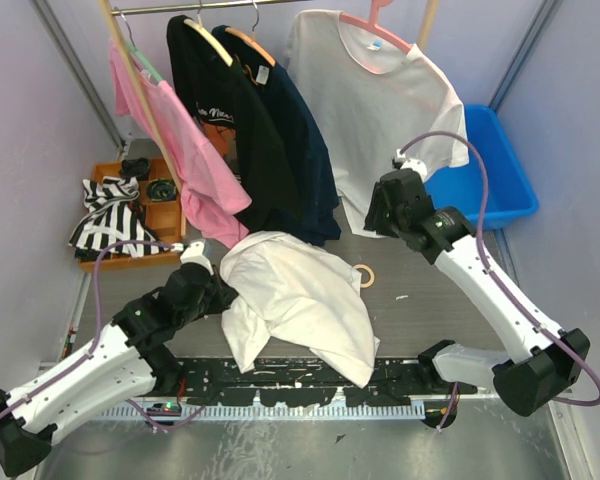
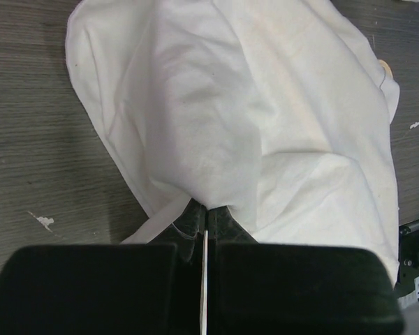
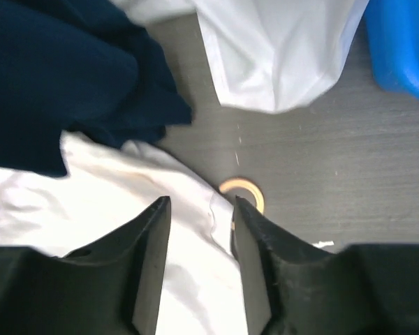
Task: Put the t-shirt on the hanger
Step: Pick up the hanger at the center of the board.
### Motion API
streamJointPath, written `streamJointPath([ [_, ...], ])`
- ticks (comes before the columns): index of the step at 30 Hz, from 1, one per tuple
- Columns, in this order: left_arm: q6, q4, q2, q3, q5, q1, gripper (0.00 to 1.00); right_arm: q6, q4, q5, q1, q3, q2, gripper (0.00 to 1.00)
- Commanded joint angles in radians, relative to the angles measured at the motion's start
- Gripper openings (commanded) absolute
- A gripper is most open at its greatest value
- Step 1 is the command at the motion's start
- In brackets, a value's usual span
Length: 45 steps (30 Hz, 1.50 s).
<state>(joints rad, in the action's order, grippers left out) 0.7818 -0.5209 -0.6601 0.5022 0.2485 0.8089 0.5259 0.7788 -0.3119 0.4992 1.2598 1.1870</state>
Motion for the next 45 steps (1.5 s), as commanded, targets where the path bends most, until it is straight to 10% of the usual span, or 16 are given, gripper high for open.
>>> streamJointPath([
  [1, -0.017, -0.052, 0.077, 0.043, 0.036, -0.004, 0.0, 0.012, -0.037, 0.154, -0.046, -0.158, 0.004, 0.53],
  [6, -0.02, -0.087, 0.093, 0.064, 0.053, -0.005, 0.0, 0.107, -0.204, 0.362, -0.188, -0.418, -0.114, 0.77],
  [15, -0.022, -0.081, 0.062, 0.042, 0.038, -0.005, 0.0, 0.327, -0.514, 0.498, -0.249, -0.742, -0.183, 0.74],
  [22, -0.057, -0.098, 0.043, 0.154, 0.052, -0.004, 0.49, 0.496, -0.686, 0.512, -0.249, -0.937, -0.238, 0.73],
  [25, -0.095, -0.106, -0.009, 0.278, 0.057, -0.005, 0.54, 0.537, -0.753, 0.511, -0.248, -0.988, -0.236, 0.71],
  [45, -0.141, 0.408, -0.809, 0.367, -0.072, 0.032, 0.34, 0.74, -0.977, 0.351, -0.232, -1.182, -0.183, 0.61],
])
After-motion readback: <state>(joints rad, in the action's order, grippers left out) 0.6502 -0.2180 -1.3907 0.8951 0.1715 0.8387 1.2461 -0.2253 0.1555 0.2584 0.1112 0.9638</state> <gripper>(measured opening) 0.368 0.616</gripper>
